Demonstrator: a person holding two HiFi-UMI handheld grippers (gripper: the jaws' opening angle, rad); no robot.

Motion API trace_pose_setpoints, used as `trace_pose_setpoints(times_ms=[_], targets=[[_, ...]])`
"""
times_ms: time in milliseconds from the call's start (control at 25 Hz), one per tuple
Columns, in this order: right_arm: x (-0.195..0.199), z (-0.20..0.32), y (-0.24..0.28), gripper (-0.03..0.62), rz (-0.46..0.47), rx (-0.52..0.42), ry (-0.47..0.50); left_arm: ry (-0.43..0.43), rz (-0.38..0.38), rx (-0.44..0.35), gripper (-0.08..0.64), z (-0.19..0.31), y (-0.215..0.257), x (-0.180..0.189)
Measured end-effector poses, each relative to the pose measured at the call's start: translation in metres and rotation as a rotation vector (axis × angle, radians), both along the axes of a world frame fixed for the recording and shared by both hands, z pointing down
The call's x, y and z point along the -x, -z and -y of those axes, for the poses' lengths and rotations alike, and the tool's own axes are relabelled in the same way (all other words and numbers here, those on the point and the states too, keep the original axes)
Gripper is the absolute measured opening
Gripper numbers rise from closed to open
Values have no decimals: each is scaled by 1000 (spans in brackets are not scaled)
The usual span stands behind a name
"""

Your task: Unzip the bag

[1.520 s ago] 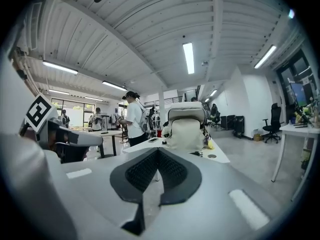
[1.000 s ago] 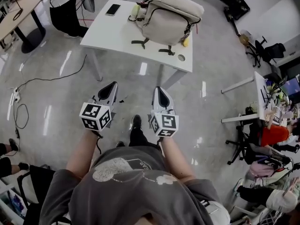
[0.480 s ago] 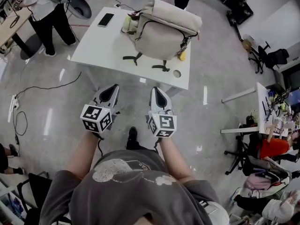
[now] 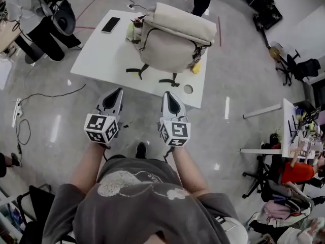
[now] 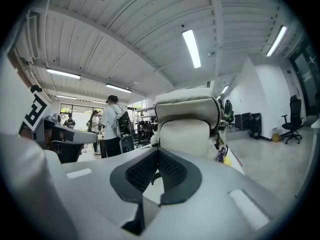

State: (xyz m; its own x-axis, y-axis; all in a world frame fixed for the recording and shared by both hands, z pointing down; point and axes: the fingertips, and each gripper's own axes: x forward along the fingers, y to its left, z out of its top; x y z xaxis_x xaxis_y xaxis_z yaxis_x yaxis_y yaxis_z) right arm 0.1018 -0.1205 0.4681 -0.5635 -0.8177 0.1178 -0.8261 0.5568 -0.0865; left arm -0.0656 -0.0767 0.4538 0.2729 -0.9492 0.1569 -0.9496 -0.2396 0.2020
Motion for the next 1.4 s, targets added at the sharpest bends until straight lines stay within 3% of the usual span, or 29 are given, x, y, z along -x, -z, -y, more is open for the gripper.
trace_pose_setpoints(times_ms=[200,480,1280,1400], targets=[[5,20,-5,0,11,-3,26,20,22,0,6,18,-1,-1],[42,47,-3,0,13,9,32,29,8,18,6,42,-2,35],[131,187,-35,3,-81,41,-157,-190,-28,55,6,208,-37,106],[144,197,-48,34,-83,77,-178,-216,-33,71,6,219,-45,112]])
